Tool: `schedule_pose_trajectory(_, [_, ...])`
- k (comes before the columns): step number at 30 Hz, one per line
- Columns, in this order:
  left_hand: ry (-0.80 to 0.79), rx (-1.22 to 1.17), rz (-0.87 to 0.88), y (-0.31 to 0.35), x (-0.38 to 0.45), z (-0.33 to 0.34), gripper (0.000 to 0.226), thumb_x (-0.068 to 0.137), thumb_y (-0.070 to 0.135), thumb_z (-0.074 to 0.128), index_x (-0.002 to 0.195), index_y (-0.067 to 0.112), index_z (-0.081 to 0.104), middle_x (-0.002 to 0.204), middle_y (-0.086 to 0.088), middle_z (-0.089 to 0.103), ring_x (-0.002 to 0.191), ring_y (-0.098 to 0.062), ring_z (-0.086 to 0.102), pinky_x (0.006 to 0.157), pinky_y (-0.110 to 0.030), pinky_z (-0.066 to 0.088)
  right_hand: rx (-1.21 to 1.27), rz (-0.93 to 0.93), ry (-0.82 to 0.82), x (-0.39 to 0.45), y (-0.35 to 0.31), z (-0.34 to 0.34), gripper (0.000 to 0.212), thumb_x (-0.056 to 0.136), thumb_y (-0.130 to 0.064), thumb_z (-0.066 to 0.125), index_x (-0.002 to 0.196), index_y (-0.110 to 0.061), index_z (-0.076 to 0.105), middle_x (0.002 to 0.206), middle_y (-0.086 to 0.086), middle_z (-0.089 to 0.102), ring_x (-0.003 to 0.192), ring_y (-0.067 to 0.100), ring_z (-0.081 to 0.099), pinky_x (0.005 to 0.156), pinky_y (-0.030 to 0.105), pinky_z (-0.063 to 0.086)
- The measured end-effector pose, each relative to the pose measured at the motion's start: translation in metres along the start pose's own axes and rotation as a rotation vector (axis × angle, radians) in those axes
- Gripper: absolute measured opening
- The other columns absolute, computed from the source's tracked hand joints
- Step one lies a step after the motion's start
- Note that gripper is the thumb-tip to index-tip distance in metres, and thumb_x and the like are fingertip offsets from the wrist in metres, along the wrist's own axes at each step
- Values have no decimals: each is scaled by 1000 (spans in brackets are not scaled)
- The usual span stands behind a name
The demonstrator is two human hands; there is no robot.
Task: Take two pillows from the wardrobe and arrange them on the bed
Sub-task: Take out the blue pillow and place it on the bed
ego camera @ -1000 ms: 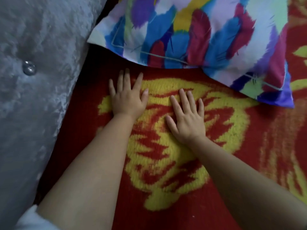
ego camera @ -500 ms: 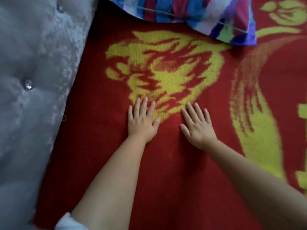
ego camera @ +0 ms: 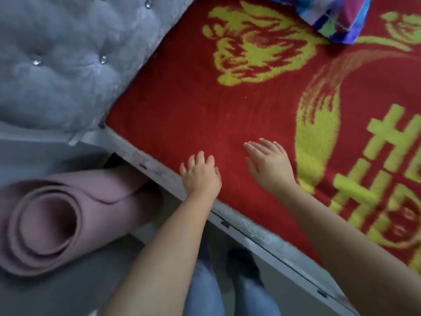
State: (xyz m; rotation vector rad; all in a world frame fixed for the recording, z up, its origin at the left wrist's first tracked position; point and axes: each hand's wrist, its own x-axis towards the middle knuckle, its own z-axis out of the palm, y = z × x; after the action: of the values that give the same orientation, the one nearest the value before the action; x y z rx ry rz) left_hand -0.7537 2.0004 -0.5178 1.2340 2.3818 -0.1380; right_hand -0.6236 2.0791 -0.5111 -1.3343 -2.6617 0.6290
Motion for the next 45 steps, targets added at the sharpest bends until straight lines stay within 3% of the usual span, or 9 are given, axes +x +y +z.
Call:
schedule_pose_trajectory(5, [228, -28, -32, -36, -100, -27, 28, 94, 21, 47, 118, 10, 58, 141, -8, 45, 128, -26, 39, 105, -42, 32, -51, -180, -68, -53, -50, -24, 36, 95, -22, 47, 129, -15, 50, 138, 4, 53, 135, 27, 35, 114, 47, 18])
schedule_pose_trajectory(11, [366, -63, -227, -100, -250, -23, 27, 90, 19, 51, 113, 8, 59, 130, -12, 50, 117, -31, 46, 91, -42, 43, -57, -409, -86, -150, -149, -23, 37, 94, -22, 46, 130, -15, 48, 141, 3, 48, 136, 27, 32, 114, 46, 20])
schedule_pose_trajectory(18, [399, -159, -417, -149, -480, 44, 19, 86, 16, 54, 98, 3, 62, 112, -16, 57, 102, -34, 54, 75, -40, 48, -114, -685, -124, -339, -236, -7, 32, 89, -18, 49, 117, -6, 58, 128, 10, 58, 122, 28, 46, 98, 39, 40])
schedule_pose_trajectory(22, [354, -130, -588, -208, -583, 64, 24, 91, 18, 48, 106, 5, 60, 116, -13, 55, 104, -32, 53, 81, -37, 48, -95, -823, -229, -429, -296, 4, 32, 89, -17, 50, 118, -6, 58, 125, 12, 60, 116, 32, 50, 95, 39, 45])
schedule_pose_trajectory(28, [298, -126, -843, -305, -686, 84, 27, 91, 17, 47, 112, 6, 60, 119, -13, 56, 105, -31, 56, 83, -36, 49, -98, -980, -328, -501, -403, 34, 31, 91, -17, 48, 120, -8, 57, 123, 13, 61, 113, 31, 52, 87, 39, 50])
schedule_pose_trajectory(32, [302, -112, -923, -375, -715, 88, 25, 93, 17, 47, 111, 8, 61, 121, -12, 57, 107, -29, 55, 84, -34, 48, -113, -1040, -339, -507, -479, 63, 25, 91, -16, 47, 108, -3, 60, 114, 19, 64, 108, 33, 54, 87, 40, 49])
schedule_pose_trajectory(38, [395, -71, -829, -488, -686, 23, 27, 94, 16, 44, 111, 4, 61, 123, -16, 56, 109, -32, 53, 84, -37, 48, -168, -818, -230, -444, -586, 84, 28, 92, -17, 46, 105, 5, 58, 112, 27, 60, 108, 37, 53, 84, 40, 47])
schedule_pose_trajectory(42, [430, -51, -715, -545, -653, -32, 27, 92, 16, 47, 114, 5, 59, 124, -16, 54, 115, -33, 49, 92, -39, 43, -163, -683, -131, -395, -632, 87, 28, 92, -13, 47, 106, 8, 58, 113, 31, 59, 109, 40, 52, 86, 41, 46])
schedule_pose_trajectory(45, [468, -43, -641, -592, -626, -59, 27, 92, 18, 48, 111, 3, 60, 121, -18, 56, 113, -34, 49, 92, -37, 43, -125, -446, -105, -359, -655, 98, 29, 95, -12, 45, 113, 8, 53, 120, 32, 55, 112, 42, 51, 91, 43, 45])
